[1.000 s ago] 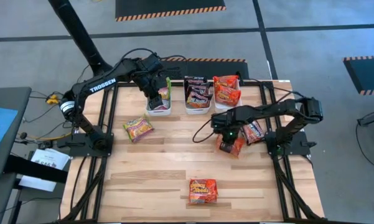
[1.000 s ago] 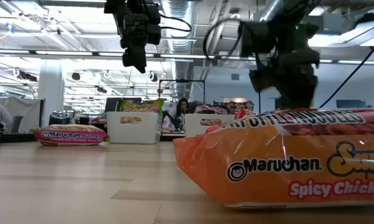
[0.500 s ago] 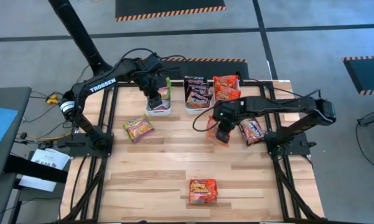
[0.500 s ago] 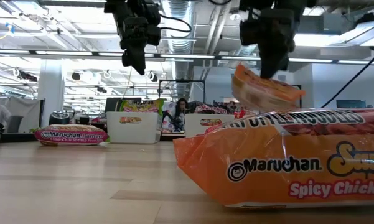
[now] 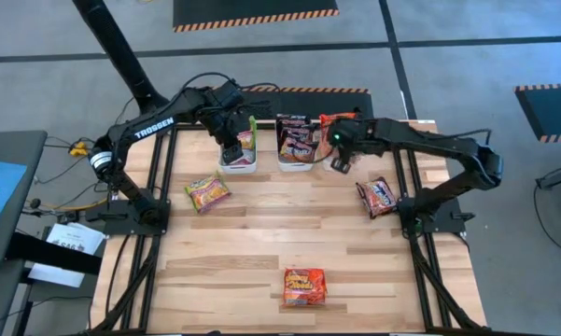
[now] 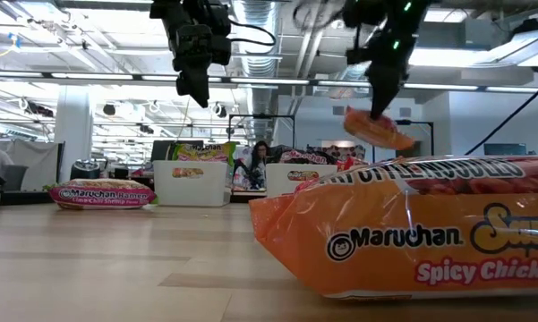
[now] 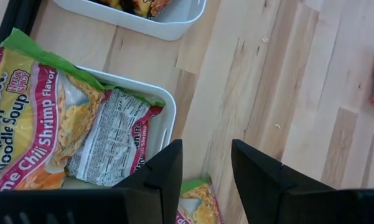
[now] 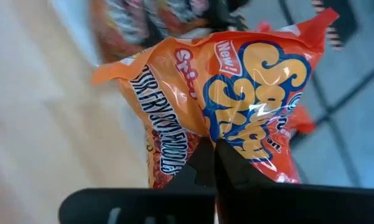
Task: Sort Maruchan noodles
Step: Put the orange noodle pack into the right white bin
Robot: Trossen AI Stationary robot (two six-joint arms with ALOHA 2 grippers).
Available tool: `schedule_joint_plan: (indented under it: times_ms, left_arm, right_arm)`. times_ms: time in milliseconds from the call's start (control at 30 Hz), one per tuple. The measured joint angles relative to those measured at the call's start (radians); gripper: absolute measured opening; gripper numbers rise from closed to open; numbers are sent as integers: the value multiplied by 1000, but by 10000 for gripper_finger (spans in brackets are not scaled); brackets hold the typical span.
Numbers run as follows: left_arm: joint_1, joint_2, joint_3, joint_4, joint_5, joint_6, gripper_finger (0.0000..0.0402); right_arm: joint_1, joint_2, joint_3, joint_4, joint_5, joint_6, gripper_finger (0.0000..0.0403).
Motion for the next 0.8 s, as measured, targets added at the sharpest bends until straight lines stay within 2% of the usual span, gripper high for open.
schedule_joint_plan:
  times_ms: [133,233,467,600,800]
  left_arm:
    - [0,0,0,0,0,1,122]
    - [0,0,0,0,0,0,122]
    - [0,0,0,0,-13,1,122]
    - [0,0,0,0,-16,4,122]
    - [0,0,0,0,-19,11,122]
  right_arm:
    - [-40,77,-2,-44,81,-104,3]
    - [-52,141,-2,-36,96,-162,3]
    - [-48,243,0,-34,153,-152,3]
    - [-56,282,0,-5,229,-148,4]
    - [-70,331,2,25,223,-164,5]
